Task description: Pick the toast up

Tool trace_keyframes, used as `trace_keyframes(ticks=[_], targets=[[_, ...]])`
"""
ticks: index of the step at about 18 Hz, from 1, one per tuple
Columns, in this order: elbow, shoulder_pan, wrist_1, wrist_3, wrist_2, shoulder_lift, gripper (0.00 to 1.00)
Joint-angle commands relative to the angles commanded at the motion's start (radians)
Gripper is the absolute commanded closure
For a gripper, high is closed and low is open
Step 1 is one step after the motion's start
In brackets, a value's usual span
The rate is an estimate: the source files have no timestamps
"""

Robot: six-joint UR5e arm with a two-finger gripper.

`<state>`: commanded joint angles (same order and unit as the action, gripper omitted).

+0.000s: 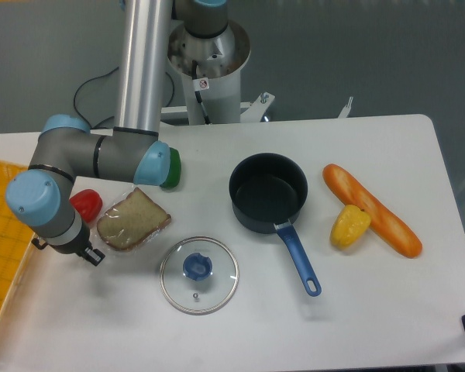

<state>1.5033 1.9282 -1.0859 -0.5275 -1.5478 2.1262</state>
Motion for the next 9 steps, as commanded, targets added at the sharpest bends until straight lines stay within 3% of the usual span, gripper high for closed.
trace_keyframes(ticks=[4,9], targets=[[-0.035,0.025,-0.103,-0.086,0.0,-0.025,1.0],[-0.092,0.052,-0.18,-0.167,0.002,-0.067,1.0]])
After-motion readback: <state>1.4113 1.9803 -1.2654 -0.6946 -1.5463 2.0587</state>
